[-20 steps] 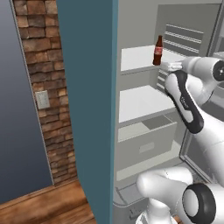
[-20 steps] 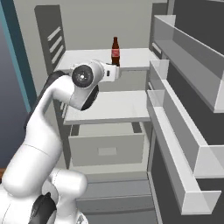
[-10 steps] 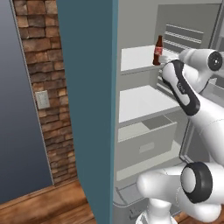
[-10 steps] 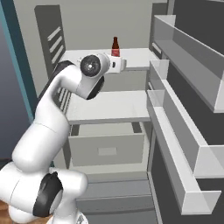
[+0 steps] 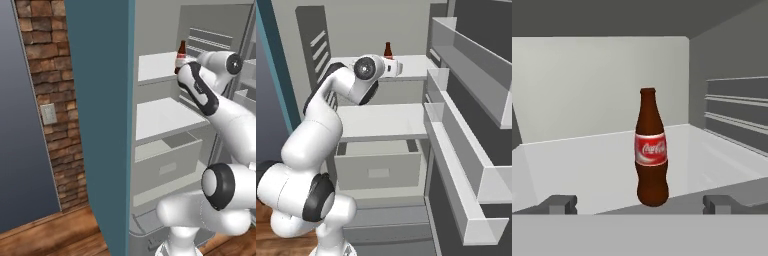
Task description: Open the fridge, grab two sodas, and place both sodas inside the bowl with ice on the dining counter.
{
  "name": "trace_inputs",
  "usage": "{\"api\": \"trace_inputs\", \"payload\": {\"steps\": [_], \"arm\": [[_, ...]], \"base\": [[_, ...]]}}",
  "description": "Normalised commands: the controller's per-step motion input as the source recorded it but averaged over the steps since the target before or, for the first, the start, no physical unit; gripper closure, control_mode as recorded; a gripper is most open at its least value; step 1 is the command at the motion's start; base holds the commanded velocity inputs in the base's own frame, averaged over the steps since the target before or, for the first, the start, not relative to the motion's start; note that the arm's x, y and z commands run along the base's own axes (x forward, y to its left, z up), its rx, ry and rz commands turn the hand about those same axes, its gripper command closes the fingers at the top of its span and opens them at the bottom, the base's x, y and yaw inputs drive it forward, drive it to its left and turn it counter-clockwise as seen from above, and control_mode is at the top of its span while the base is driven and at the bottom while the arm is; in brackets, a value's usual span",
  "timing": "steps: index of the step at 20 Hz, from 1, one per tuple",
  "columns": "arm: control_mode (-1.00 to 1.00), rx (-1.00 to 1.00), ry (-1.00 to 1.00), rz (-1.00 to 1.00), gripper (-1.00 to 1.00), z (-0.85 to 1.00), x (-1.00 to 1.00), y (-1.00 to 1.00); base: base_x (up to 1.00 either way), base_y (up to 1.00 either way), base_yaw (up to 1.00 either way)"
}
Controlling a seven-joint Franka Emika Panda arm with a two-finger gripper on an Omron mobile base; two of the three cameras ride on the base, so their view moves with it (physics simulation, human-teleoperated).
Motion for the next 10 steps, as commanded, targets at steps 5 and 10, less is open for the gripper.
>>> {"api": "trace_inputs", "payload": {"steps": [5, 10], "arm": [[-1.00, -0.01, 0.00, 0.00, -1.00, 0.00, 0.37, -0.07], [-1.00, 0.00, 0.00, 0.00, -1.00, 0.00, 0.30, -0.06]], "base": [[0.00, 0.00, 0.00], [0.00, 0.00, 0.00]]}}
